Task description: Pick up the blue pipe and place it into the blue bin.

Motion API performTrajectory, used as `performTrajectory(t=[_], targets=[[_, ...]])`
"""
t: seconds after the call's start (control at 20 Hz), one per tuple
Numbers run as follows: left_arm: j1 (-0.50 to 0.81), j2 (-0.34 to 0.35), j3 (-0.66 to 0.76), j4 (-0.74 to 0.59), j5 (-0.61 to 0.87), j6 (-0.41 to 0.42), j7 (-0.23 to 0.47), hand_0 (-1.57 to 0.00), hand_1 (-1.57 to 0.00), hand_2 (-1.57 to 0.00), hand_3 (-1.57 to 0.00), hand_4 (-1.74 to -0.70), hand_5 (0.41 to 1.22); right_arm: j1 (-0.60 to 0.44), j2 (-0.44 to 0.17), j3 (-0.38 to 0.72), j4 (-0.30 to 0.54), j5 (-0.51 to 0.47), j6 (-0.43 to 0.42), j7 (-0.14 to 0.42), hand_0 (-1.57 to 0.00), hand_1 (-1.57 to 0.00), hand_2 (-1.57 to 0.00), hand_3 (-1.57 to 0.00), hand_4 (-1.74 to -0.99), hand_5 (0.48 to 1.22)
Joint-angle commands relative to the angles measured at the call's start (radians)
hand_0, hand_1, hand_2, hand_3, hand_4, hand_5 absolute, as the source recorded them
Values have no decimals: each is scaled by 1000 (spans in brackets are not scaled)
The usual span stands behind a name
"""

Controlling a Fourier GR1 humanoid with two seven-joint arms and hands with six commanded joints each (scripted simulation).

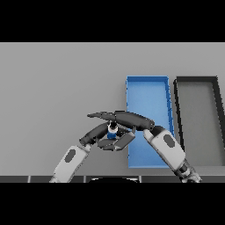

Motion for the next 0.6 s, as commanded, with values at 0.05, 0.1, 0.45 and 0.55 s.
performTrajectory(t=[0.05, 0.1, 0.45, 0.55], targets=[[9, -3, 6, -8, -4, 11, 43, -1571, -1571, -1541, -1304, -1560, 1221, -21, 10, 5, 25, -9, 13, 17, -398, -437, -428, -307, -1303, 520], [14, -5, 13, -18, 7, 12, 70, -1571, -1571, -1528, -1139, -1596, 1221, -38, 17, 5, 36, 1, 14, 13, -630, -652, -657, -504, -1383, 523], [0, -20, 28, 2, -12, 0, 15, -1571, -1571, -1562, -1322, -1711, 1221, -13, 79, 20, 46, -5, 8, -39, -1374, -1378, -1379, -1295, -1475, 940], [8, -16, 29, -6, -10, -1, 8, -1571, -1571, -1539, -1412, -1722, 1221, -9, 83, 9, 35, 36, 25, -57, -1445, -1448, -1448, -1394, -1477, 1041]])
